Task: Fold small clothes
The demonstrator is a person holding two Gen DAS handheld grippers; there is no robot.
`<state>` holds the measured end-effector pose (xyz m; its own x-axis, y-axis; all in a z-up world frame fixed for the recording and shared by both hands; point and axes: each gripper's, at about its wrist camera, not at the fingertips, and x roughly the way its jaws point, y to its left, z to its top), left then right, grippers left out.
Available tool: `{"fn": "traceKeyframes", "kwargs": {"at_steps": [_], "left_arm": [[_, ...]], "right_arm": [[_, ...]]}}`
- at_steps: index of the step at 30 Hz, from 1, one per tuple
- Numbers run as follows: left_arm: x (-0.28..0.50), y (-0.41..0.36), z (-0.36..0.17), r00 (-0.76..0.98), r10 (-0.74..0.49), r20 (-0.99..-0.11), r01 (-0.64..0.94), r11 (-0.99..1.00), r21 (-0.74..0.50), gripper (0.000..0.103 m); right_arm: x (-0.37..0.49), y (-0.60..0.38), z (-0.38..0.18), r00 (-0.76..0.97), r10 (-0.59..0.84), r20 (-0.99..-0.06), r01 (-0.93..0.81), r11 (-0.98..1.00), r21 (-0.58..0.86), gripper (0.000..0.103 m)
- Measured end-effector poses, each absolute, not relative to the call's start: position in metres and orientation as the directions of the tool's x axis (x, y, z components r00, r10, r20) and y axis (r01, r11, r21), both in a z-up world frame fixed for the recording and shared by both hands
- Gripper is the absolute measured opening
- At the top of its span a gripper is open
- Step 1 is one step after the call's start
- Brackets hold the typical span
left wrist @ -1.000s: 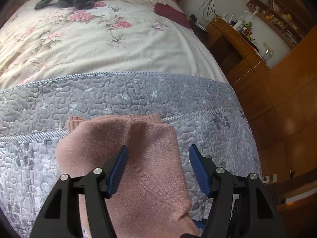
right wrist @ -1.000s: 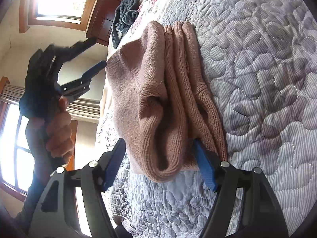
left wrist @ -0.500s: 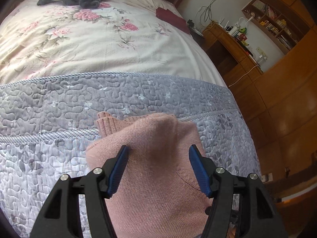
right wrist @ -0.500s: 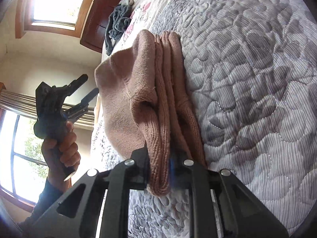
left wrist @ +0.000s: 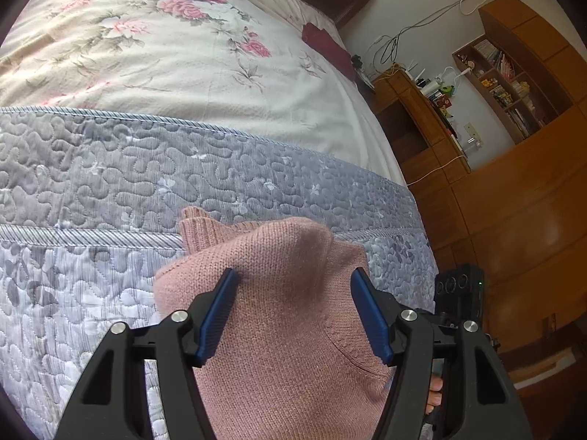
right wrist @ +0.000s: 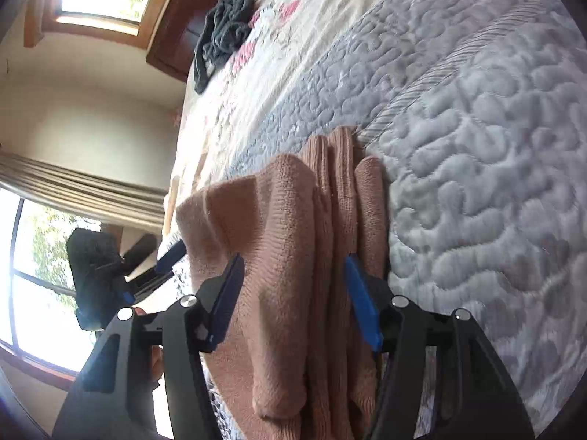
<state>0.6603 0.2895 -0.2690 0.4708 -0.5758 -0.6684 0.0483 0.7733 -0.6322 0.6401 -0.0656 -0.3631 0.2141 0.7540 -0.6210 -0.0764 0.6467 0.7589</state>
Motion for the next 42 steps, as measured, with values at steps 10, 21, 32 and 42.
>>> {"fn": "traceKeyframes", "kwargs": {"at_steps": [10,21,32,42], "left_arm": [[0.664,0.279,-0.249,0.476,-0.664,-0.576,0.132,0.702,-0.7,0.049],[0.697,0.294,-0.326,0.403,-0.676,-0.617,0.043,0.687,-0.725,0.016],[0.652,0.297,-0.263,0.456,-0.669,-0.586,0.232,0.725,-0.648,0.007],[0.648,0.29,-0.332,0.39,-0.652,-0.65,0.132,0.739,-0.661,0.002]], "right_arm": [[0.632,-0.079,-0.36,0.252,0.692,-0.677,-0.132,0.717,0.684,0.03],[0.696,-0.047,-0.376,0.166,0.718,-0.676,-0.179,0.696,0.695,0.0],[0.669,-0.052,-0.324,0.15,0.802,-0.578,-0.287,0.595,0.751,0.005],[0.662,-0.062,-0.38,0.065,0.822,-0.566,-0.223,0.565,0.795,0.0]]}}
